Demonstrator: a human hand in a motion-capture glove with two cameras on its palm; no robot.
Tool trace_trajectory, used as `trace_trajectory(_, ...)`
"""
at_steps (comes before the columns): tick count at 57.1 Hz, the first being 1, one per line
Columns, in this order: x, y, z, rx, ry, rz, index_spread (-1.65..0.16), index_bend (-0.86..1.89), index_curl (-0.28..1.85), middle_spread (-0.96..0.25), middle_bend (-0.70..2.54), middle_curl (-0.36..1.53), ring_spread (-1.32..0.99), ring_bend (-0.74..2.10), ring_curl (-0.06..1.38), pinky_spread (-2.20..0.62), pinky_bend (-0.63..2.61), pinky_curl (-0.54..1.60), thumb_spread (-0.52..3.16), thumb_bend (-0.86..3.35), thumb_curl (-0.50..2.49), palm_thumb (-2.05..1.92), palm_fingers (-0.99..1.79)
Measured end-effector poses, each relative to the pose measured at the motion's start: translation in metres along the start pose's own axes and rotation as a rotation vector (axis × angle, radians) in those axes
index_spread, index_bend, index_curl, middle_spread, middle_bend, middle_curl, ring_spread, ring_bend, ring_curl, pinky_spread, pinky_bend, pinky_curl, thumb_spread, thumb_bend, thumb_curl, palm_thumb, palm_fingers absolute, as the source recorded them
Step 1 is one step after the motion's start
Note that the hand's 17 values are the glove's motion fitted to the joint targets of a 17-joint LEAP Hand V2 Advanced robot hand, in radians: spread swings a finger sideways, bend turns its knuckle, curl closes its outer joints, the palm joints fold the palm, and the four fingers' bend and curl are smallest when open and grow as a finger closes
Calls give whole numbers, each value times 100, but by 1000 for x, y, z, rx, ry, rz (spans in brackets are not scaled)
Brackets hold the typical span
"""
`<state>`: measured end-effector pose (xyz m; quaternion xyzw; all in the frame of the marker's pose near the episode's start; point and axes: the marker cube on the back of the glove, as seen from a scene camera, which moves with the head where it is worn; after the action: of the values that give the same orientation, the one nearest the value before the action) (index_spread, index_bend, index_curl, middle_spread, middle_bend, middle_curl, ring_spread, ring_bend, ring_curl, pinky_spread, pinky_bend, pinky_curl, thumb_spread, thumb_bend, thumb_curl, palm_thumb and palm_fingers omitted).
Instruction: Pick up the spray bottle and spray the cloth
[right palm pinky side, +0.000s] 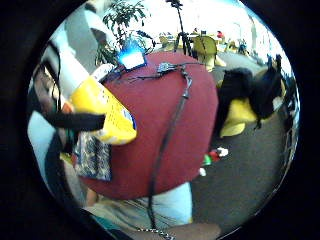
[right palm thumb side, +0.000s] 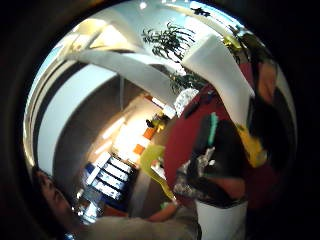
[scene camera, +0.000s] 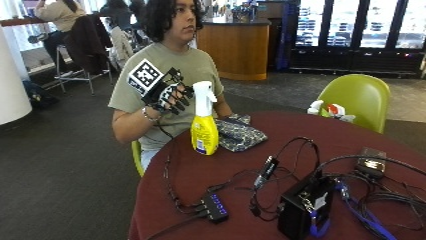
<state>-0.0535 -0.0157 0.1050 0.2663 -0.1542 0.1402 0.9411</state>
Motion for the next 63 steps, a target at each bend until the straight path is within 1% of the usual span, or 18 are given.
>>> trace_trajectory(1, 1, 2, -4, -24, 23, -21, -23, 52, 55, -17, 75, 70, -18, 99, 60, -24, 91, 57, 113, -4, 61, 81, 109)
trace_trajectory(2, 2, 4, -8, -49, 47, -40, -24, 46, 53, -15, 67, 67, -16, 94, 58, -24, 89, 56, 113, -5, 60, 78, 100)
trace_trajectory(3, 3, 6, -12, -73, 74, -59, -24, 44, 52, -15, 65, 66, -16, 93, 57, -24, 88, 55, 112, -4, 60, 78, 102)
trace_trajectory(4, 5, 7, -16, -97, 102, -76, -25, 40, 51, -13, 58, 62, -14, 85, 55, -22, 83, 53, 115, -5, 58, 74, 88)
trace_trajectory(5, 7, 9, -21, -123, 132, -92, -25, 39, 51, -12, 55, 61, -13, 84, 55, -22, 82, 54, 115, -5, 57, 72, 88)
trace_trajectory(6, 9, 11, -26, -149, 159, -107, -27, 37, 50, -11, 49, 58, -12, 79, 53, -18, 79, 53, 116, -6, 56, 69, 77)
trace_trajectory(12, 17, 24, -54, -271, 235, -157, -31, 27, 45, -7, 31, 50, -11, 61, 45, -8, 69, 46, 118, -5, 51, 58, 57)
trace_trajectory(20, 27, 44, -81, -404, 224, -209, -36, 18, 39, -5, 22, 44, -10, 48, 38, 4, 54, 39, 118, -4, 45, 49, 51)
trace_trajectory(30, 38, 71, -98, -574, 184, -194, -40, 15, 35, -6, 20, 41, -11, 40, 34, 11, 40, 34, 116, -4, 41, 43, 44)
trace_trajectory(37, 45, 96, -110, -601, 311, -182, -40, 15, 33, -6, 19, 39, -11, 35, 33, 14, 36, 33, 114, -3, 38, 38, 44)
trace_trajectory(44, 52, 113, -121, -574, 482, -174, -41, 16, 32, -6, 19, 38, -9, 31, 31, 17, 31, 32, 112, -3, 36, 37, 43)
trace_trajectory(55, 64, 129, -132, -579, 578, -126, -41, 17, 32, -5, 18, 36, -10, 25, 30, 19, 25, 32, 111, -2, 34, 38, 42)
trace_trajectory(56, 65, 128, -131, -566, 584, -110, -41, 17, 32, -5, 18, 36, -10, 25, 30, 20, 25, 32, 111, -2, 34, 38, 42)
trace_trajectory(59, 66, 128, -128, -478, 621, 12, -41, 17, 32, -5, 17, 35, -10, 24, 30, 20, 25, 32, 111, -2, 34, 39, 42)
trace_trajectory(60, 67, 128, -128, -464, 629, 32, -41, 17, 32, -5, 17, 35, -10, 24, 30, 20, 24, 32, 111, -2, 34, 40, 42)
trace_trajectory(63, 70, 129, -132, -544, 610, -48, -41, 17, 32, -5, 17, 34, -9, 24, 30, 21, 24, 32, 111, -2, 34, 40, 42)
